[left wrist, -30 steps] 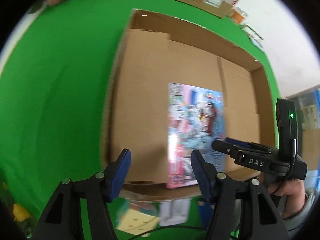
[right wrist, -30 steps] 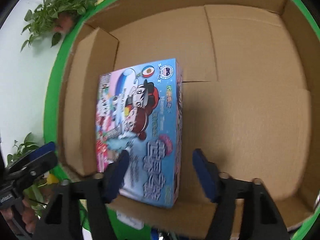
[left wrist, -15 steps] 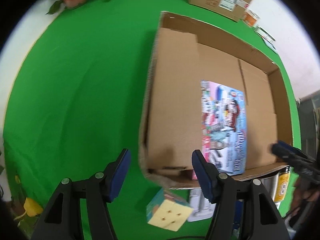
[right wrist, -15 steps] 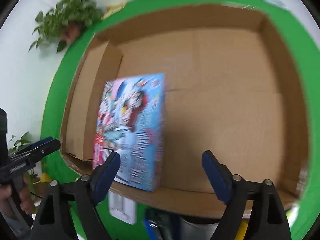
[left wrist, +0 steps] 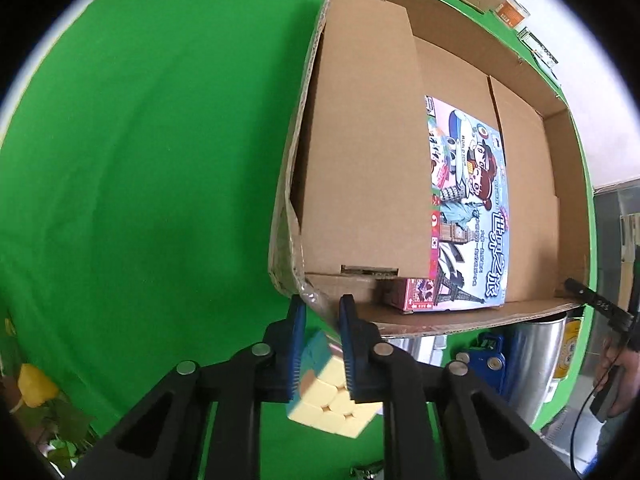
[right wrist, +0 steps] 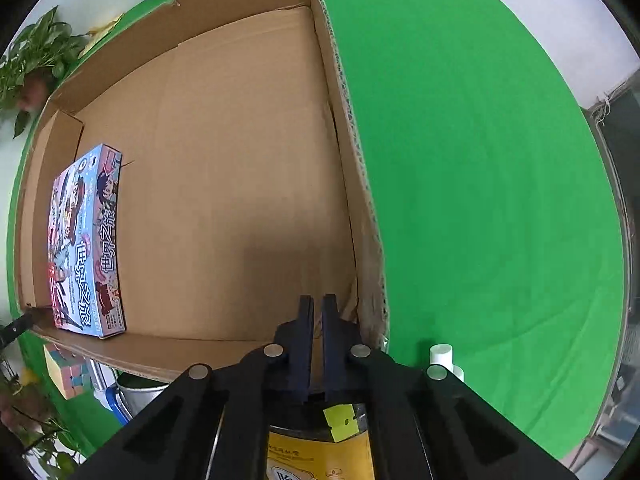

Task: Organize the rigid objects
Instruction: 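Move both grippers back toward the silver metal can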

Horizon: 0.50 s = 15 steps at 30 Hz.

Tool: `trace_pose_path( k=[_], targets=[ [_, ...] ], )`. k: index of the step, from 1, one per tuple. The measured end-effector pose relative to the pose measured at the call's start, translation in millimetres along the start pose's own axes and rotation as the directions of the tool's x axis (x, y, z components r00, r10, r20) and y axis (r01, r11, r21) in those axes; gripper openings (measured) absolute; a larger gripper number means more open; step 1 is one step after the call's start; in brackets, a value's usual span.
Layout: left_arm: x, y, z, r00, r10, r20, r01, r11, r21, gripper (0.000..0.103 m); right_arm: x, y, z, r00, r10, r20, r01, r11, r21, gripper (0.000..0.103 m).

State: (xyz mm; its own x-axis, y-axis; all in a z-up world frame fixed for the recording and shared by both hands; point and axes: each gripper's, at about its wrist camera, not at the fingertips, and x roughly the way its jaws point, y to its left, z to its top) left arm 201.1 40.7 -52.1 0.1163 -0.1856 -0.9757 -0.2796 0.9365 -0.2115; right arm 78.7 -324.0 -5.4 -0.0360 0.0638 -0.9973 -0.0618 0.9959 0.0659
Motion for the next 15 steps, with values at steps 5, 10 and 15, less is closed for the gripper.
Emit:
trace_pose_path(
  k=[5, 10, 15],
  targets=[
    [0.2, -0.3, -7.8, 1.000, 0.018, -0.016, -0.019, 1.000, -0.010, 0.015, -2.5, 3.3, -9.1, 0.999, -0.046, -0.026, 0.046, 0.999, -0.022, 0.000],
    [-3.4, -5.2, -8.4, 0.999, 0.028, -0.024, -0.028, 0.999, 0.024, 0.016, -22.6, 7.7, -17.9, 1.000, -0.004, 0.029, 0.005, 0.999, -0.042, 0.032],
    [-18.5, -9.4, -9.6, 0.999, 0.046, 0.027, -0.047, 0.999, 0.028, 0.020, -99.9, 37.1, -66.0, 0.947, 0.126, 0.296, -0.082, 0.985, -0.155, 0.102]
  ],
)
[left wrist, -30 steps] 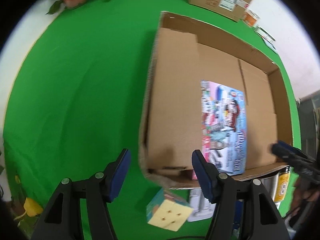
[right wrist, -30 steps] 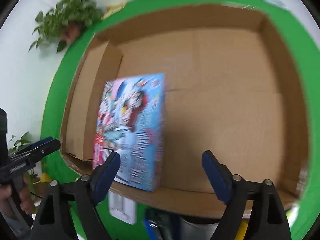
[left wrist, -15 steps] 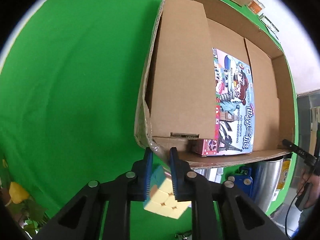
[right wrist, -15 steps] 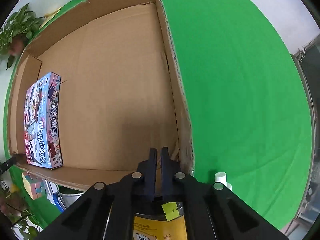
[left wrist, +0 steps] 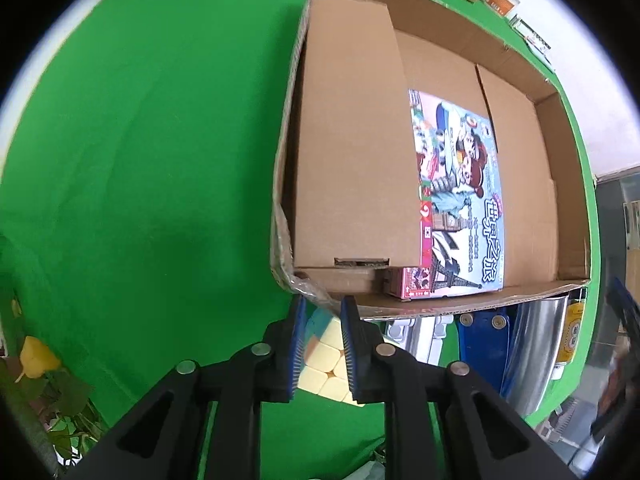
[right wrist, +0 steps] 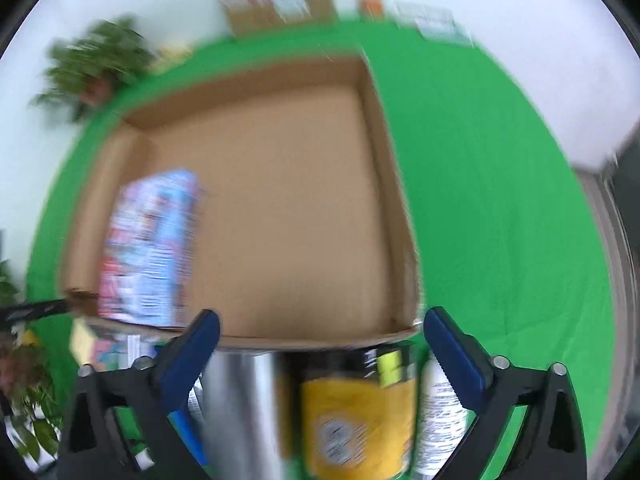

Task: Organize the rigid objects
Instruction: 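Move both grippers back toward the silver metal can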

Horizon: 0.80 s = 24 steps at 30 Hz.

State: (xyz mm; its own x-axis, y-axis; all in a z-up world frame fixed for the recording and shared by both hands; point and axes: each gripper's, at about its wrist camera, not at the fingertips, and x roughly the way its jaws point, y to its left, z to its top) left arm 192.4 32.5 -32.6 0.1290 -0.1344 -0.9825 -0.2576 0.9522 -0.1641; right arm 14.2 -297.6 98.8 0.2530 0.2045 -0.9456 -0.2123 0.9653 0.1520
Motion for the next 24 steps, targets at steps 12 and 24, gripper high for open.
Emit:
trace_pose_path(
  k=[12, 24],
  targets=[
    [-47.9, -49.7, -64.4, 0.963, -0.095, 0.252, 0.059, 0.988, 0.146, 0.082, 3.6, 23.0, -116.4, 0.968, 0.155, -0.196, -0.137, 0.985, 0.103, 0.098],
    [-15.9, -111.0, -130.9, 0.965, -0.261, 0.033, 0.257, 0.961, 0.098, 0.082, 23.2, 2.2, -157.7, 0.954, 0.103, -0.283, -0.087, 0.994, 0.071, 0.077]
  ],
)
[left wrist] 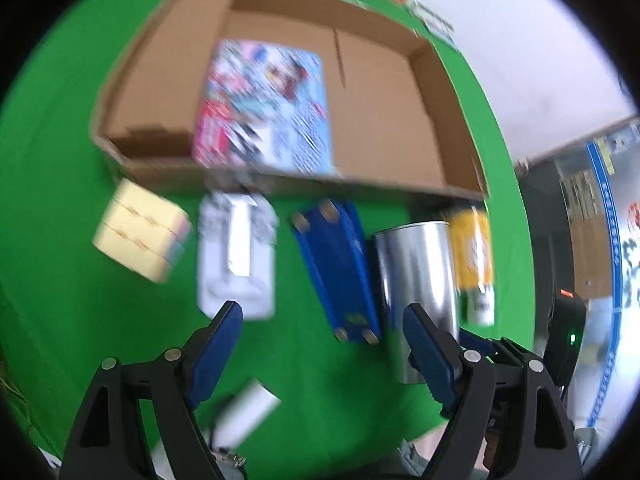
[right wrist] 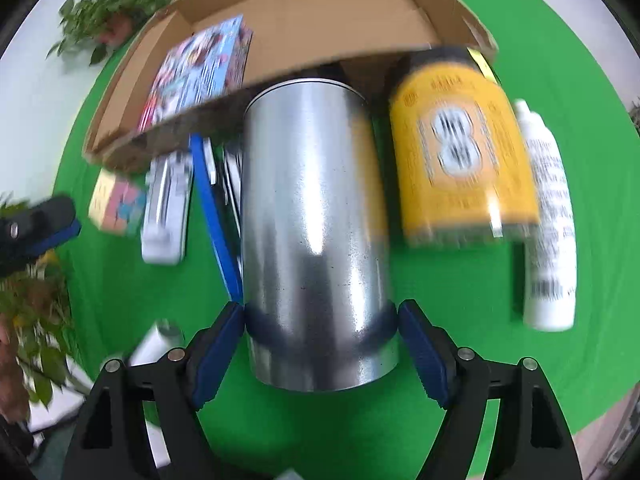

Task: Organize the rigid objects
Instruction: 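Move both grippers back toward the silver metal can, then grip the silver can with the right gripper while the left gripper grips it too, then carry the silver can with both grippers into the box beside the game box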

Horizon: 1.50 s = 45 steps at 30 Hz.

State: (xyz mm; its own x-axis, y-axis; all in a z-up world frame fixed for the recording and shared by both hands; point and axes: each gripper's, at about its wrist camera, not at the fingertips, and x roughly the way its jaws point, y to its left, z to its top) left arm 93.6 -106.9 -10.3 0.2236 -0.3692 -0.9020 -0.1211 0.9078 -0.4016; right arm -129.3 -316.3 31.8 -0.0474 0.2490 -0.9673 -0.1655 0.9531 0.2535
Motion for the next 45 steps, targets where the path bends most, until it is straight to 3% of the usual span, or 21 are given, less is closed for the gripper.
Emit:
trace_pose_path(
  k=[3, 4, 7, 9, 10, 14, 17, 20, 25, 32, 40, 45],
  targets=[
    [18.2, -19.3, -20.0, 0.996, -0.059, -0.069, 0.059, 0.998, 0.004, 0.082, -10.0, -19.9, -32.0, 0.999, 0.027, -0.039, -0.027, 1.000, 0.001, 0.077],
    [26.6, -27.7, -27.9, 0.989, -0.109, -0.098, 0.109, 0.994, -0.004, 0.082, -9.4, -25.4, -41.7, 0.997, 0.041, -0.060, -0.040, 0.999, 0.006, 0.079],
    [51.0, -48.5, -49.7, 0.952, -0.261, -0.160, 0.255, 0.965, -0.059, 0.082, -16.0, -36.7, -64.8, 0.972, 0.224, -0.071, -0.224, 0.974, 0.009, 0.081],
    [62.6, -55.3, -59.2, 0.941, -0.296, -0.166, 0.284, 0.954, -0.092, 0.082, -31.0, -40.0, -76.2, 0.957, 0.291, -0.022, -0.291, 0.956, -0.018, 0.093],
    [67.6, -57.0, -62.2, 0.942, -0.292, -0.166, 0.279, 0.955, -0.101, 0.082, -37.8, -41.8, -81.0, 0.954, 0.299, 0.011, -0.298, 0.954, -0.035, 0.100],
    [87.3, -55.3, -62.3, 0.958, -0.237, -0.161, 0.218, 0.968, -0.126, 0.082, -37.0, -54.1, -89.6, 0.948, 0.318, 0.018, -0.318, 0.948, -0.014, 0.101],
    [99.6, -47.9, -58.9, 0.960, -0.209, -0.184, 0.182, 0.971, -0.155, 0.082, -24.6, -50.2, -87.4, 0.933, 0.359, 0.007, -0.359, 0.933, -0.011, 0.093],
    [106.8, -49.6, -62.6, 0.958, -0.208, -0.198, 0.182, 0.973, -0.141, 0.083, -10.8, -51.8, -84.9, 0.935, 0.353, -0.035, -0.352, 0.936, 0.023, 0.081],
    [105.5, -60.1, -82.5, 0.955, -0.204, -0.214, 0.186, 0.977, -0.100, 0.081, -13.0, -63.7, -98.2, 0.934, 0.352, -0.061, -0.352, 0.936, 0.022, 0.079],
    [104.1, -88.9, -111.7, 0.958, -0.144, -0.246, 0.144, 0.989, -0.019, 0.080, -7.7, -84.2, -131.9, 0.900, 0.417, -0.130, -0.409, 0.909, 0.080, 0.081],
    [89.2, -99.0, -95.5, 0.966, -0.141, -0.218, 0.147, 0.989, 0.008, 0.080, -21.9, -85.0, -133.4, 0.922, 0.373, -0.106, -0.365, 0.927, 0.093, 0.082],
    [40.5, -101.7, -64.7, 0.977, -0.164, -0.134, 0.172, 0.984, 0.044, 0.080, -64.3, -65.1, -95.4, 0.938, 0.343, -0.055, -0.343, 0.939, 0.010, 0.082]
  ],
)
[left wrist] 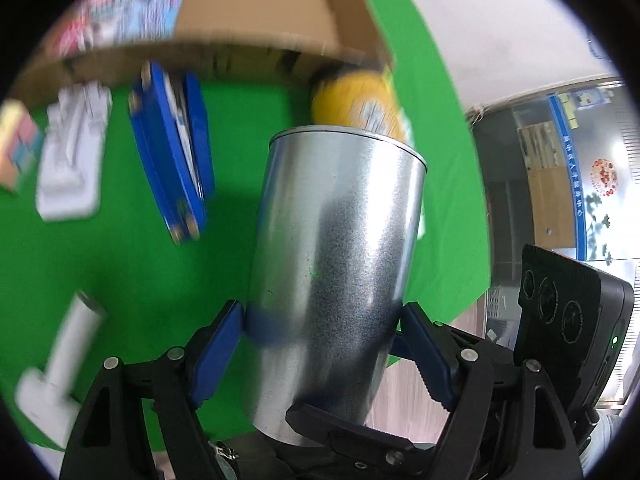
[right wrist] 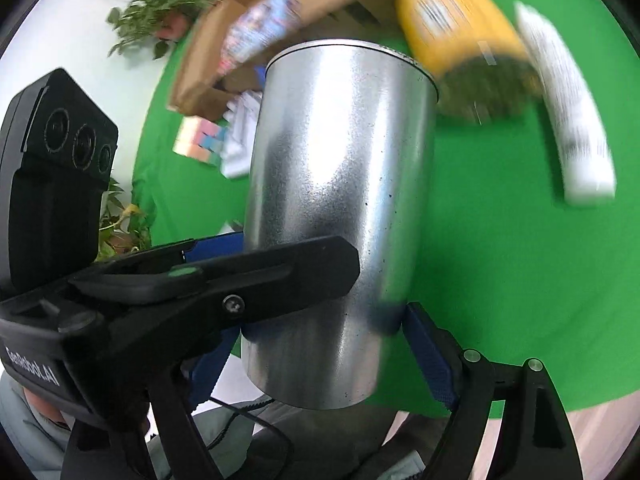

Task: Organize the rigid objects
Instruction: 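Carry the silver can with both grippers into the box beside the game box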

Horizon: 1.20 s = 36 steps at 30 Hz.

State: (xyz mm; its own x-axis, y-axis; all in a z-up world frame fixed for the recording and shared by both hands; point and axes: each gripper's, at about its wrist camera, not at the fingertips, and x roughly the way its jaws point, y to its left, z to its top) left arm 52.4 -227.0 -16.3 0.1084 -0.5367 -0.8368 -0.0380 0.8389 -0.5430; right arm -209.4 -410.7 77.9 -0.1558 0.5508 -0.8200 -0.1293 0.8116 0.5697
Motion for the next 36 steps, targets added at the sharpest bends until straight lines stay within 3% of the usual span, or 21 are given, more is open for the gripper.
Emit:
trace_pose_path(
  k=[7, 11, 15, 21, 26, 36],
  targets=[
    [-84.2, -16.1, 60.0, 0.988, -0.042, 0.152, 0.033, 0.998, 0.057, 0.080, -64.3, 68.0, 73.0, 0.993, -0.051, 0.105, 0.061, 0.993, -0.099, 0.082],
    [-130.2, -25.6, 93.7, 0.969, -0.061, 0.238, 0.035, 0.993, 0.113, 0.080, -95.7, 116.4, 124.4, 0.982, -0.061, 0.176, 0.084, 0.988, -0.130, 0.082],
    [-151.5, -25.7, 117.1, 0.964, -0.060, 0.260, 0.026, 0.991, 0.133, 0.080, -108.7, 151.3, 169.7, 0.978, -0.068, 0.198, 0.100, 0.982, -0.161, 0.082],
    [-135.7, -8.7, 148.0, 0.972, -0.063, 0.225, 0.044, 0.995, 0.092, 0.080, -92.4, 163.2, 213.9, 0.983, -0.075, 0.165, 0.099, 0.985, -0.139, 0.082],
    [-118.9, 14.2, 176.3, 0.979, -0.055, 0.194, 0.050, 0.998, 0.031, 0.080, -57.1, 153.1, 251.9, 0.993, -0.079, 0.086, 0.091, 0.986, -0.140, 0.082],
    [-63.6, 38.1, 221.2, 0.991, -0.018, 0.132, 0.026, 0.998, -0.052, 0.080, 5.8, 101.4, 322.6, 0.996, -0.063, -0.070, 0.052, 0.986, -0.160, 0.082]
  ],
)
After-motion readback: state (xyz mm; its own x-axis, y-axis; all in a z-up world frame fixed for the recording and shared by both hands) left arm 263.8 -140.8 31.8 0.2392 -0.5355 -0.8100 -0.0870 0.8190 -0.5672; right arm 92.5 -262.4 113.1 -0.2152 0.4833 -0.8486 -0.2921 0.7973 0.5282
